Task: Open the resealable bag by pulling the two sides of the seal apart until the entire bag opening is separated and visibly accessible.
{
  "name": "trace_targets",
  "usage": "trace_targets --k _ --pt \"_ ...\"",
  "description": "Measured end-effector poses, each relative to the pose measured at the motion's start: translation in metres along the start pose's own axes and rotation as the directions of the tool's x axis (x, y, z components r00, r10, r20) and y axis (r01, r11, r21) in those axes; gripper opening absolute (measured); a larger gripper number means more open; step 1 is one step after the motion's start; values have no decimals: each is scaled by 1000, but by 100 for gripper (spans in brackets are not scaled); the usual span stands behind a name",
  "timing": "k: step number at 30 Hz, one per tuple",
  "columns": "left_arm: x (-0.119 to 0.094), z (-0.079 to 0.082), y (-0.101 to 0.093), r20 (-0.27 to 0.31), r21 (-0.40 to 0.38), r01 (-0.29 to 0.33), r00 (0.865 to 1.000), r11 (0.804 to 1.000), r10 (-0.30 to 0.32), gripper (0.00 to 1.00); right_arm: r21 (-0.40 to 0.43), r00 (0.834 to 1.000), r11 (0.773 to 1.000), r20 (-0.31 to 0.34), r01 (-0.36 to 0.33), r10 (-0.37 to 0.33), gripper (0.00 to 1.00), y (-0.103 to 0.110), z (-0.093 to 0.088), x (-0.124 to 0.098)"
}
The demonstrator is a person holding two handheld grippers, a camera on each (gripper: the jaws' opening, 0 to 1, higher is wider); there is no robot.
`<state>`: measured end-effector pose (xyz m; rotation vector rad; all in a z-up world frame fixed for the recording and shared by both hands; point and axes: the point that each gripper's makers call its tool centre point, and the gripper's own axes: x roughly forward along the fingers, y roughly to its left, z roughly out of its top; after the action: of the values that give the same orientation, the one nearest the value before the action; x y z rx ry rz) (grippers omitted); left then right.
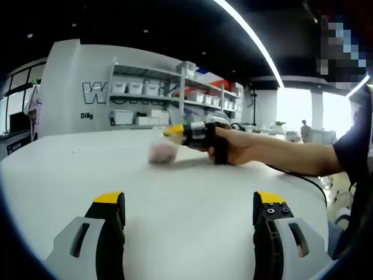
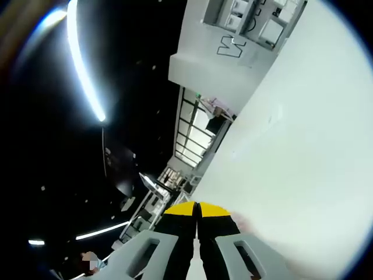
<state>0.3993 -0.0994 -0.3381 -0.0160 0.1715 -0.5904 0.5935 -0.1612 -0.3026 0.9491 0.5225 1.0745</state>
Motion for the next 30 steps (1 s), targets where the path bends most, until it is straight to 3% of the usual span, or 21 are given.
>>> trace_targets --k 18,30 --pt "-1 -3 -3 -10 12 2 1000 1000 -2 90 -10 997 999 60 49 -48 0 -24 34 13" --pt "-1 -2 -5 -7 12 5 1000 1000 -5 90 28 987 997 138 73 -76 0 -45 70 19"
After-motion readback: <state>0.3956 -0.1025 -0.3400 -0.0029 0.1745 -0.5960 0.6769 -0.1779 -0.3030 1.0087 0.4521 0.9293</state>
